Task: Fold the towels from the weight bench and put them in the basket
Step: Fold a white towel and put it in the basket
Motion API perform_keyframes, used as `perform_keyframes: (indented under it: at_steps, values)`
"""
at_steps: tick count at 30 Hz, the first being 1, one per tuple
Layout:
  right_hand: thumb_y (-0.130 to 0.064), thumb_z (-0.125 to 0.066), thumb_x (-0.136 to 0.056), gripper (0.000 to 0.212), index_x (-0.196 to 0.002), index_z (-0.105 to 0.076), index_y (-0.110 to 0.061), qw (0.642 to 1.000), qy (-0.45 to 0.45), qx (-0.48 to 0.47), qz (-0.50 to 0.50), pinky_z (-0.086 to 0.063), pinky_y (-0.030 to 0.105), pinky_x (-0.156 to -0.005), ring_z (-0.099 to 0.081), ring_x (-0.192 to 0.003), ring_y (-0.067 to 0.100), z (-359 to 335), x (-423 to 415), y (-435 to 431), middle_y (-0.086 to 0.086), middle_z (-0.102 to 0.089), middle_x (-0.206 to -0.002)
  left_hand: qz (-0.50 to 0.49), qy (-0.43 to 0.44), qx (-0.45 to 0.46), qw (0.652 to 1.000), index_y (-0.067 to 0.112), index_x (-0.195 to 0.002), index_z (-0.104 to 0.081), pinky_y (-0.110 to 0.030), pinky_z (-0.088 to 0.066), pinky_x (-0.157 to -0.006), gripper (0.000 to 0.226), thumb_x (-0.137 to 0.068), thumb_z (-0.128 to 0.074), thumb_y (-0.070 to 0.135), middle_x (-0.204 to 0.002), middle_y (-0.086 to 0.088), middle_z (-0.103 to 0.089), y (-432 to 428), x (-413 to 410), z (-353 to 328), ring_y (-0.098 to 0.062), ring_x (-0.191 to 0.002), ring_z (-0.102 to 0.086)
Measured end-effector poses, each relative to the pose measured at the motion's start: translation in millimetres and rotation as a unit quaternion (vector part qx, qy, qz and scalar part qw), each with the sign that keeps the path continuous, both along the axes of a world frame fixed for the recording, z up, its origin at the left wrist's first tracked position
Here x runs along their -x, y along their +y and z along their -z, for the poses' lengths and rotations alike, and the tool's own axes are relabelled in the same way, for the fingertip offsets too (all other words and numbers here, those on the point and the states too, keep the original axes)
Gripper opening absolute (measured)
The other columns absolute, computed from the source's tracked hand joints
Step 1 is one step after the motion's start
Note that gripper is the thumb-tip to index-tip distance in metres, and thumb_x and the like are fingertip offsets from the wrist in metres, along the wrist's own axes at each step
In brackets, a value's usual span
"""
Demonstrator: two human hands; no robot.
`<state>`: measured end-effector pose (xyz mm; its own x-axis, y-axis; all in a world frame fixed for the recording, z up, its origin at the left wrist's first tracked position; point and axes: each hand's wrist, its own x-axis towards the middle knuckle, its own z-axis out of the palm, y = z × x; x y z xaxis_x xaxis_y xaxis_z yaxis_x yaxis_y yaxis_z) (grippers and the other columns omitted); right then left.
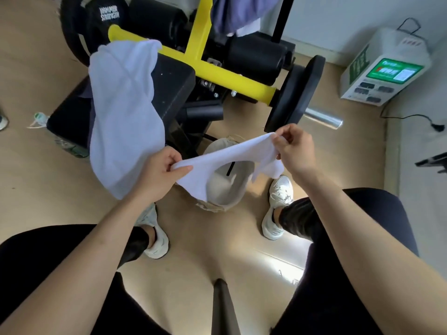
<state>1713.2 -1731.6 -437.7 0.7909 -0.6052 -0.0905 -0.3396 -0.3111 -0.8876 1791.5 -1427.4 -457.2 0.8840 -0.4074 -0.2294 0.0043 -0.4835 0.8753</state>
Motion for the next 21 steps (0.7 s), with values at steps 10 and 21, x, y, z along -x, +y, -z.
perform_keyframes:
  at_steps: [10,21]
  values:
    - [-0.009,-0.062,-0.093,0.01,-0.09,-0.065,0.0,0.996,0.026,-0.063,0.058,-0.05,0.036,-0.059,-0.051,-0.051,0.016,5,5,8,0.004,-0.057,-0.062,-0.112,0.174,0.291,0.934,0.007,-0.101,-0.072,-0.029,-0.059,-0.081,0.02,-0.084,-0.077,0.018,-0.099,-0.01,-0.075,-16,2,-24,-0.023,-0.099,-0.071]
    - [0.003,-0.057,-0.097,0.021,-0.102,-0.073,-0.008,0.943,-0.052,-0.319,-0.085,-0.058,0.036,-0.081,-0.066,-0.081,0.015,-14,21,32,0.002,-0.07,-0.084,-0.104,0.09,0.246,0.959,0.017,-0.108,-0.079,-0.045,-0.059,-0.096,0.017,-0.097,-0.066,0.012,-0.107,-0.006,-0.079,-39,16,-31,-0.03,-0.108,-0.072]
